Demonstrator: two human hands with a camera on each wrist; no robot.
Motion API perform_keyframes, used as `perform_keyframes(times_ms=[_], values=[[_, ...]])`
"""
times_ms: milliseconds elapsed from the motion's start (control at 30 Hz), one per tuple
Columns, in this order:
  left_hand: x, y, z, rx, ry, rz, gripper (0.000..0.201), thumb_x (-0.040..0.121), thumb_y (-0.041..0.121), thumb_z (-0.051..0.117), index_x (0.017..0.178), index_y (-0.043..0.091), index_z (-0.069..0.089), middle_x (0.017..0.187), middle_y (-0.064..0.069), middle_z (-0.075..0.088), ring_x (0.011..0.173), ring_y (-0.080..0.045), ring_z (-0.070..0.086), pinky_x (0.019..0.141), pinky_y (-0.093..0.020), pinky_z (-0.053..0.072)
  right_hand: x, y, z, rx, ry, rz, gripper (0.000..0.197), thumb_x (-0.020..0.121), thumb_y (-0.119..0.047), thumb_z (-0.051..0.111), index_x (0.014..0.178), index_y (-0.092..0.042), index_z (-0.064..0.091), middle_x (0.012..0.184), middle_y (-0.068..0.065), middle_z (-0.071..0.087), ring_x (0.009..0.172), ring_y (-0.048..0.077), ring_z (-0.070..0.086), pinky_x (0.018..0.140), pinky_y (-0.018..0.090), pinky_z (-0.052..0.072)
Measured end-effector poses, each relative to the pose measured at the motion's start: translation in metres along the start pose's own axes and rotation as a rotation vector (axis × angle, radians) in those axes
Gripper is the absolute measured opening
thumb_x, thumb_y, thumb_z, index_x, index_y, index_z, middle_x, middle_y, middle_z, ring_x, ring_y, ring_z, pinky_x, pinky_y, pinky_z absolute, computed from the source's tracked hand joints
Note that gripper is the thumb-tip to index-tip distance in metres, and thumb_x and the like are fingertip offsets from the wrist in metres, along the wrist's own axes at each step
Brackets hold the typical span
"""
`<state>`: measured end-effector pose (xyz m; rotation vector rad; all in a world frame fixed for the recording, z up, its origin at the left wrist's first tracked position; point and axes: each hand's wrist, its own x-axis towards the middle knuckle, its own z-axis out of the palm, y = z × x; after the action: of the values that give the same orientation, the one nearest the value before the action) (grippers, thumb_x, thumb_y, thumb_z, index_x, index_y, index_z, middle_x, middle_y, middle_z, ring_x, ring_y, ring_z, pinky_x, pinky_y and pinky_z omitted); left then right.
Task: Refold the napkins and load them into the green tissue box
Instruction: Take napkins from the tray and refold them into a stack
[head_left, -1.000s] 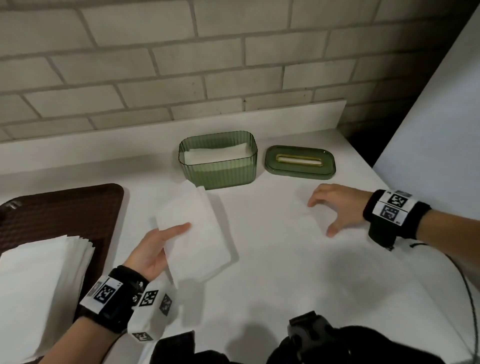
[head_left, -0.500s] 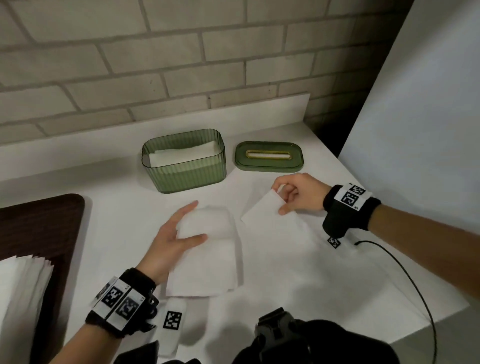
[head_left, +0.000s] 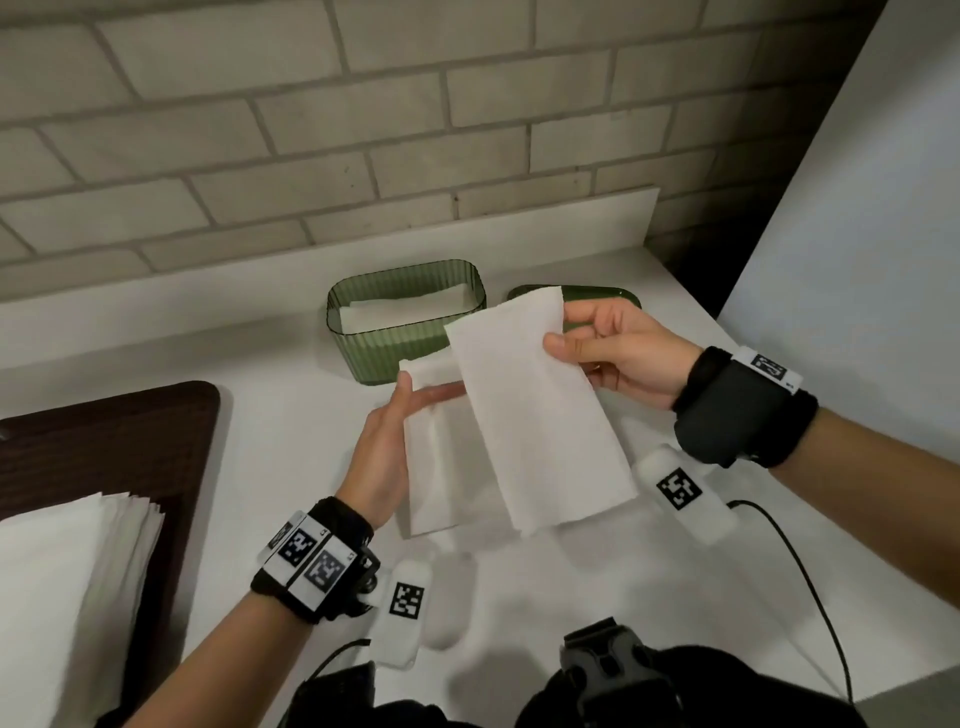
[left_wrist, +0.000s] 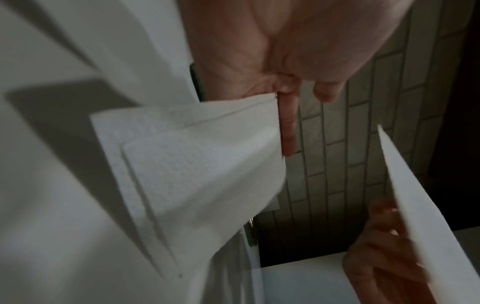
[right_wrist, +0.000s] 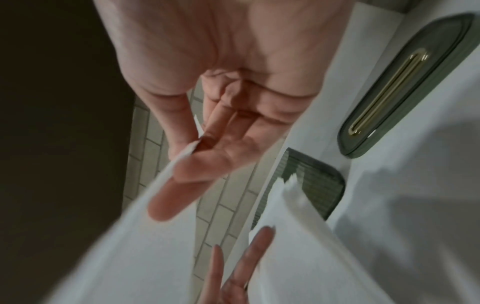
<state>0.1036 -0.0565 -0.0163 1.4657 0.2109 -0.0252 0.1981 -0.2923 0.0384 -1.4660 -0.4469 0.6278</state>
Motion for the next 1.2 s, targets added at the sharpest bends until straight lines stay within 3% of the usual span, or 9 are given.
perform_keyframes(times_ms=[167, 400, 500, 633, 800, 900, 1033, 1100, 1200], values=[[0.004, 0.002, 0.003, -0.164, -0.051, -0.041, 0.081, 0.09, 0.069, 0.033, 0.13, 0.003, 0.058, 0.129, -0.015, 0.064, 0.123, -0.031, 0.058, 0.109, -0.052, 0.038, 0.015, 0.009, 0.017, -0.022, 0.076, 0.007, 0.035, 0.084, -0.02, 0.067, 0.118, -0.016, 0.067, 0.084, 0.004, 0.076, 0.063, 0.013, 0.066, 0.048, 0.02, 0.049], [-0.001, -0.004, 0.004, -0.044, -0.067, 0.106, 0.032, 0.086, -0.001, 0.064, 0.118, 0.001, 0.064, 0.117, -0.013, 0.071, 0.106, -0.029, 0.068, 0.091, -0.042, 0.051, 0.023, 0.036, 0.043, -0.122, 0.174, 0.042, 0.03, 0.089, -0.011, 0.067, 0.117, -0.003, 0.059, 0.07, 0.002, 0.073, 0.055, 0.013, 0.066, 0.043, 0.024, 0.051], [-0.003, -0.003, 0.0, 0.055, -0.094, 0.162, 0.045, 0.085, -0.009, 0.064, 0.127, 0.007, 0.057, 0.121, -0.008, 0.069, 0.109, -0.024, 0.067, 0.09, -0.038, 0.052, 0.025, 0.034, 0.043, -0.291, 0.26, -0.041, 0.046, 0.074, -0.016, 0.083, 0.109, -0.013, 0.052, 0.086, 0.003, 0.063, 0.068, 0.015, 0.059, 0.055, 0.026, 0.049], [-0.007, 0.005, -0.003, 0.138, -0.287, 0.159, 0.082, 0.085, -0.011, 0.065, 0.144, 0.03, 0.027, 0.123, -0.013, 0.066, 0.107, -0.036, 0.066, 0.09, -0.046, 0.055, 0.03, 0.025, 0.036, -0.68, 0.187, -0.141, 0.089, 0.051, -0.044, 0.091, 0.127, -0.034, 0.044, 0.118, -0.007, 0.053, 0.106, 0.008, 0.05, 0.084, 0.022, 0.042], [-0.01, 0.012, -0.008, 0.238, -0.431, 0.069, 0.102, 0.083, -0.008, 0.07, 0.145, 0.049, 0.012, 0.112, -0.019, 0.071, 0.1, -0.043, 0.067, 0.086, -0.047, 0.057, 0.028, 0.021, 0.041, -0.479, -0.062, 0.001, 0.025, 0.07, -0.011, 0.085, 0.092, -0.011, 0.072, 0.084, 0.002, 0.074, 0.073, 0.014, 0.069, 0.068, 0.029, 0.055], [-0.01, 0.012, -0.024, 0.296, -0.34, 0.003, 0.08, 0.073, -0.002, 0.081, 0.137, 0.028, 0.045, 0.117, -0.006, 0.071, 0.105, -0.027, 0.069, 0.086, -0.034, 0.057, 0.031, 0.035, 0.034, -0.399, 0.079, 0.015, 0.021, 0.07, -0.019, 0.086, 0.083, -0.014, 0.07, 0.087, 0.003, 0.074, 0.08, 0.018, 0.069, 0.078, 0.036, 0.056], [-0.007, -0.005, -0.047, 0.062, -0.055, -0.18, 0.034, 0.073, 0.006, 0.079, 0.105, 0.003, 0.07, 0.111, -0.016, 0.072, 0.095, -0.023, 0.073, 0.085, -0.037, 0.058, 0.036, 0.067, 0.03, -0.21, 0.217, 0.166, 0.085, 0.052, -0.054, 0.088, 0.118, -0.008, 0.061, 0.125, 0.01, 0.064, 0.12, 0.029, 0.058, 0.105, 0.048, 0.044], [-0.008, -0.011, -0.049, -0.1, 0.027, -0.234, 0.031, 0.07, 0.006, 0.079, 0.099, -0.001, 0.068, 0.11, -0.02, 0.072, 0.09, -0.022, 0.074, 0.093, -0.043, 0.054, 0.034, 0.075, 0.039, -0.058, 0.211, 0.209, 0.07, 0.064, -0.04, 0.087, 0.12, -0.005, 0.062, 0.119, 0.011, 0.068, 0.114, 0.029, 0.062, 0.104, 0.046, 0.046], [-0.011, -0.01, -0.045, -0.101, 0.16, -0.112, 0.037, 0.068, 0.004, 0.083, 0.1, 0.0, 0.066, 0.102, -0.014, 0.075, 0.087, -0.023, 0.074, 0.082, -0.041, 0.059, 0.03, 0.075, 0.053, -0.076, 0.17, 0.084, 0.035, 0.071, -0.029, 0.085, 0.091, -0.01, 0.064, 0.095, 0.009, 0.068, 0.089, 0.023, 0.062, 0.088, 0.034, 0.047]])
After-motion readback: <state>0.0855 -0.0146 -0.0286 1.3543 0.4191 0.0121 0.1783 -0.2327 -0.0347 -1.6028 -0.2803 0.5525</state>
